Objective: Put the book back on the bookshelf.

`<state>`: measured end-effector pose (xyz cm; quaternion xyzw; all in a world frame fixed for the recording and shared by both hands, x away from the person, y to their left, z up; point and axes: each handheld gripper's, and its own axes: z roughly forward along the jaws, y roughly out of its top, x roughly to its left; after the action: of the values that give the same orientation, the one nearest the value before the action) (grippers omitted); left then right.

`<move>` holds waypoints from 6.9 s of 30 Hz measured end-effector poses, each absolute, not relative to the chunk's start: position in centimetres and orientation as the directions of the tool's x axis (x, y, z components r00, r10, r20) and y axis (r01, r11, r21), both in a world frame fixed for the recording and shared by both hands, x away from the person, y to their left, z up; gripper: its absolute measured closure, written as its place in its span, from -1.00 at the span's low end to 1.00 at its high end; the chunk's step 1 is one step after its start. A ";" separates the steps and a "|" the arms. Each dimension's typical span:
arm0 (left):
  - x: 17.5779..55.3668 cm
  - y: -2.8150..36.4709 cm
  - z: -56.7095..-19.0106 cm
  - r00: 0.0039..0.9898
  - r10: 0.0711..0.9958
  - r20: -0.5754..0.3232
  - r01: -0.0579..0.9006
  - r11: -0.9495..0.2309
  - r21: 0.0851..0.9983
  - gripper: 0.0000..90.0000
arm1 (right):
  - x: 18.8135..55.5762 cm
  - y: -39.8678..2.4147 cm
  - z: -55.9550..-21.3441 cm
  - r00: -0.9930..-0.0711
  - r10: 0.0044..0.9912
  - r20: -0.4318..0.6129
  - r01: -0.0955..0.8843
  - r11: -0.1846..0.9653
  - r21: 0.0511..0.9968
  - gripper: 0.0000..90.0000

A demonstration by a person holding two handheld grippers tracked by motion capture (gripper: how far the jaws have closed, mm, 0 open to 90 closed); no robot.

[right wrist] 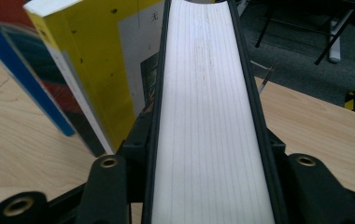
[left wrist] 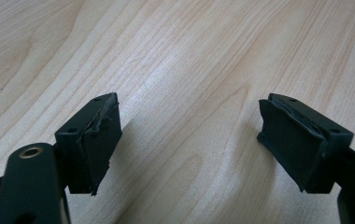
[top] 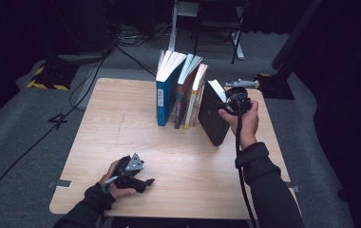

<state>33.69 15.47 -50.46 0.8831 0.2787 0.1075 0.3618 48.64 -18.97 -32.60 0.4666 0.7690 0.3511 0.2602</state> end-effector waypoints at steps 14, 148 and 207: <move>33.6 15.5 -50.5 0.824 0.567 -0.010 0.411 -0.585 0.699 -0.54 | 51.4 -18.6 -32.6 -0.361 0.931 -0.058 0.548 0.262 0.795 0.18; 33.5 15.4 -50.5 0.822 0.570 -0.011 0.415 -0.584 0.698 -0.55 | 44.9 -21.5 -36.9 -0.629 0.729 -0.271 0.412 0.608 0.679 -0.29; 33.4 15.4 -50.5 0.813 0.581 -0.011 0.423 -0.578 0.698 -0.55 | 32.8 -32.7 -47.1 -0.712 0.647 -0.273 0.346 0.662 0.665 -0.49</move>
<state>33.43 15.39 -50.46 0.8815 0.2849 0.1100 0.3603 32.85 -32.67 -47.13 0.2836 0.8758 0.2979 0.2526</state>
